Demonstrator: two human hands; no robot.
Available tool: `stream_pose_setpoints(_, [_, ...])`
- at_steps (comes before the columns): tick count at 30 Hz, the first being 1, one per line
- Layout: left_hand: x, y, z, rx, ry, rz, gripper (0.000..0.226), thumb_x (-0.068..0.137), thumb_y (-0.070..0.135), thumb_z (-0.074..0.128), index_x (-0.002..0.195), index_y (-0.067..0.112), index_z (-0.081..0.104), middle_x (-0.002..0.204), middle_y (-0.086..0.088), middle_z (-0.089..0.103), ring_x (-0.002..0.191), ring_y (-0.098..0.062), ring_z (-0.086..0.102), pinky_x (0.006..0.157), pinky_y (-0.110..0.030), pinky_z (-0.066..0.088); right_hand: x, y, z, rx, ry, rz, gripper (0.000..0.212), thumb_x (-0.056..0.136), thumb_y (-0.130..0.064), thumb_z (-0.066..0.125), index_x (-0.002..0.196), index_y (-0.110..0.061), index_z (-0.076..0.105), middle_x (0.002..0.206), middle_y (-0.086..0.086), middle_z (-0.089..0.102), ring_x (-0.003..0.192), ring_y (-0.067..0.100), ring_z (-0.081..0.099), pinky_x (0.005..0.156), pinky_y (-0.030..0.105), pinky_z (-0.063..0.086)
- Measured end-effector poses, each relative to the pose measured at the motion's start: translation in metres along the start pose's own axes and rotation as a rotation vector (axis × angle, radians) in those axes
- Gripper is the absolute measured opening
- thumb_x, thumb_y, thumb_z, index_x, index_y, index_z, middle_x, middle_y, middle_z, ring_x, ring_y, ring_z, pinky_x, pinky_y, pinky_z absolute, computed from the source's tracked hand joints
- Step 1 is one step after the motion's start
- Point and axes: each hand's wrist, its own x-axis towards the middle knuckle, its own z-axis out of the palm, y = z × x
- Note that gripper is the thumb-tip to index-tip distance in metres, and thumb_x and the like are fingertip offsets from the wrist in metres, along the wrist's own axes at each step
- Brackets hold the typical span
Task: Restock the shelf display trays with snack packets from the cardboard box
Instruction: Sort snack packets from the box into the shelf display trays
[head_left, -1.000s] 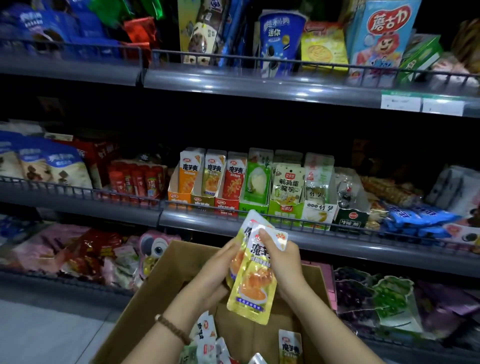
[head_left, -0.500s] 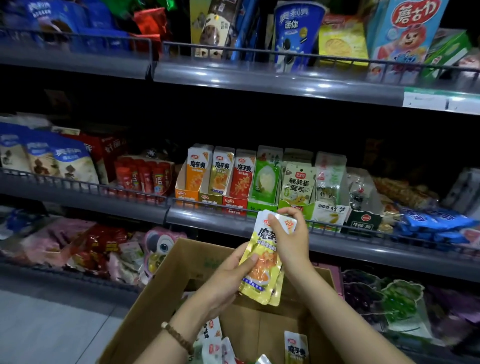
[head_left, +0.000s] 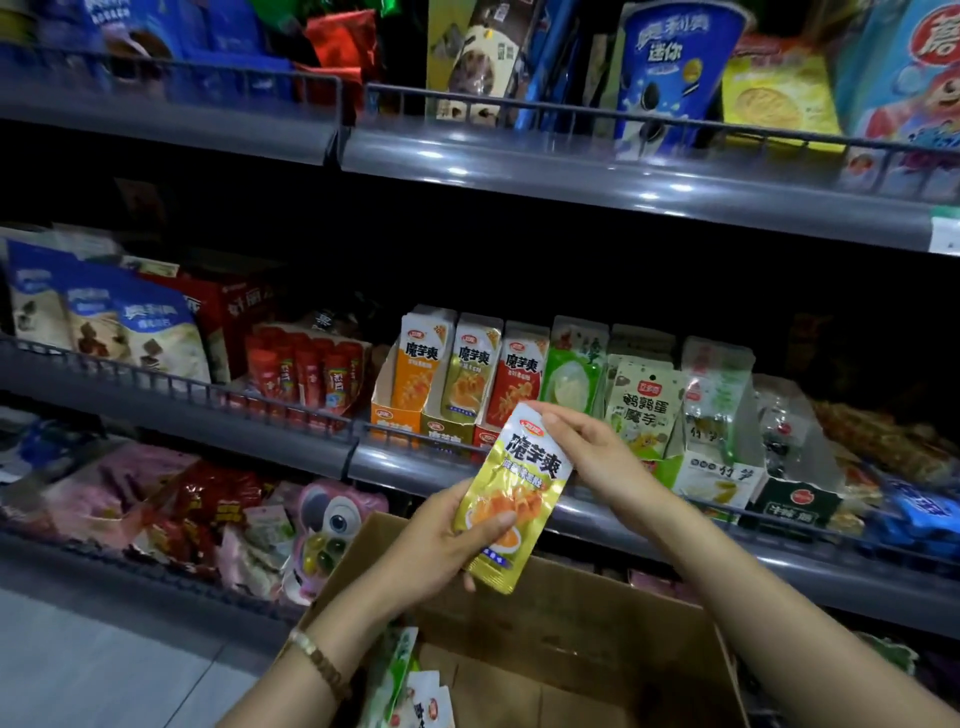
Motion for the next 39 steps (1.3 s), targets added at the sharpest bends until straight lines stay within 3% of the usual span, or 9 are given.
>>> stream_pose_setpoints(6, [0.045, 0.004, -0.030, 0.006, -0.021, 0.030, 0.023, 0.086, 0.034, 0.058, 0.109, 0.027, 0.056, 0.085, 0.006, 0.072, 0.076, -0.010, 0.069, 0.053, -0.020, 0.050, 0.044, -0.004, -0.015, -0.024, -0.222, 0.014, 0.064, 0.079, -0.011, 0.071, 0.129, -0.040, 0.043, 0.099, -0.002, 0.069, 0.089, 0.016, 0.068, 0.073, 0.027, 0.055])
stream_pose_setpoints(9, [0.071, -0.002, -0.045, 0.037, 0.088, 0.118, 0.026, 0.086, 0.035, 0.058, 0.111, 0.026, 0.057, 0.090, 0.007, 0.073, 0.082, -0.008, 0.069, 0.066, -0.024, 0.054, 0.073, -0.004, -0.018, -0.033, -0.080, -0.060, 0.066, 0.076, -0.008, 0.074, 0.132, -0.028, 0.045, 0.104, 0.002, 0.069, 0.088, 0.018, 0.069, 0.069, 0.027, 0.057])
stream_pose_setpoints(11, [0.086, -0.012, -0.062, 0.140, 0.246, 0.139, 0.045, 0.082, 0.050, 0.055, 0.121, 0.028, 0.051, 0.089, 0.009, 0.071, 0.081, -0.008, 0.067, 0.070, -0.031, 0.053, 0.098, -0.006, -0.020, -0.119, 0.068, -0.184, 0.064, 0.076, -0.009, 0.076, 0.130, -0.025, 0.046, 0.108, -0.006, 0.065, 0.086, 0.012, 0.066, 0.061, 0.016, 0.053])
stream_pose_setpoints(13, [0.099, -0.022, -0.081, 0.338, 0.365, 0.137, 0.062, 0.078, 0.063, 0.049, 0.132, 0.035, 0.040, 0.111, 0.017, 0.062, 0.098, -0.004, 0.061, 0.083, -0.031, 0.051, 0.129, -0.006, -0.022, -0.189, 0.179, -0.275, 0.062, 0.077, -0.010, 0.075, 0.129, -0.022, 0.046, 0.118, -0.002, 0.061, 0.099, 0.014, 0.063, 0.066, 0.014, 0.053])
stream_pose_setpoints(17, [0.124, -0.035, -0.103, 0.620, 0.379, 0.092, 0.084, 0.079, 0.068, 0.045, 0.149, 0.029, 0.020, 0.146, 0.010, 0.035, 0.131, -0.009, 0.039, 0.103, -0.033, 0.040, 0.186, -0.010, -0.020, -0.315, 0.245, -0.293, 0.049, 0.077, -0.015, 0.076, 0.119, -0.002, 0.056, 0.112, 0.013, 0.065, 0.100, 0.023, 0.062, 0.080, 0.038, 0.052])
stream_pose_setpoints(22, [0.141, -0.040, -0.104, 0.792, 0.301, 0.075, 0.084, 0.082, 0.067, 0.046, 0.150, 0.033, 0.010, 0.153, 0.010, 0.028, 0.135, -0.010, 0.037, 0.101, -0.030, 0.041, 0.218, -0.004, -0.006, -0.547, 0.127, -0.364, 0.052, 0.081, -0.015, 0.073, 0.129, -0.005, 0.052, 0.125, 0.004, 0.059, 0.118, 0.017, 0.053, 0.097, 0.025, 0.042])
stream_pose_setpoints(27, [0.140, -0.043, -0.101, 0.973, 0.353, 0.120, 0.079, 0.084, 0.064, 0.049, 0.149, 0.030, 0.021, 0.150, 0.009, 0.036, 0.125, -0.013, 0.048, 0.088, -0.025, 0.041, 0.230, 0.026, 0.005, -0.707, 0.080, -0.328, 0.071, 0.078, -0.028, 0.075, 0.139, -0.023, 0.039, 0.131, 0.002, 0.058, 0.119, 0.021, 0.055, 0.095, 0.042, 0.048])
stream_pose_setpoints(34, [0.139, -0.045, -0.098, 0.976, 0.372, 0.147, 0.078, 0.084, 0.062, 0.050, 0.149, 0.030, 0.021, 0.145, 0.011, 0.042, 0.104, -0.015, 0.059, 0.070, -0.018, 0.035, 0.227, 0.034, 0.014, -1.057, 0.137, -0.327, 0.075, 0.079, -0.036, 0.072, 0.143, -0.035, 0.032, 0.127, 0.008, 0.045, 0.121, 0.028, 0.036, 0.088, 0.029, 0.023])
stream_pose_setpoints(39, [0.142, -0.047, -0.097, 0.997, 0.344, 0.087, 0.070, 0.086, 0.062, 0.048, 0.140, 0.019, 0.037, 0.140, 0.001, 0.048, 0.110, -0.018, 0.057, 0.087, -0.027, 0.044, 0.221, 0.036, 0.011, -1.064, 0.162, -0.288, 0.070, 0.085, -0.038, 0.064, 0.145, -0.036, 0.028, 0.136, 0.008, 0.038, 0.128, 0.027, 0.029, 0.097, 0.030, 0.023])
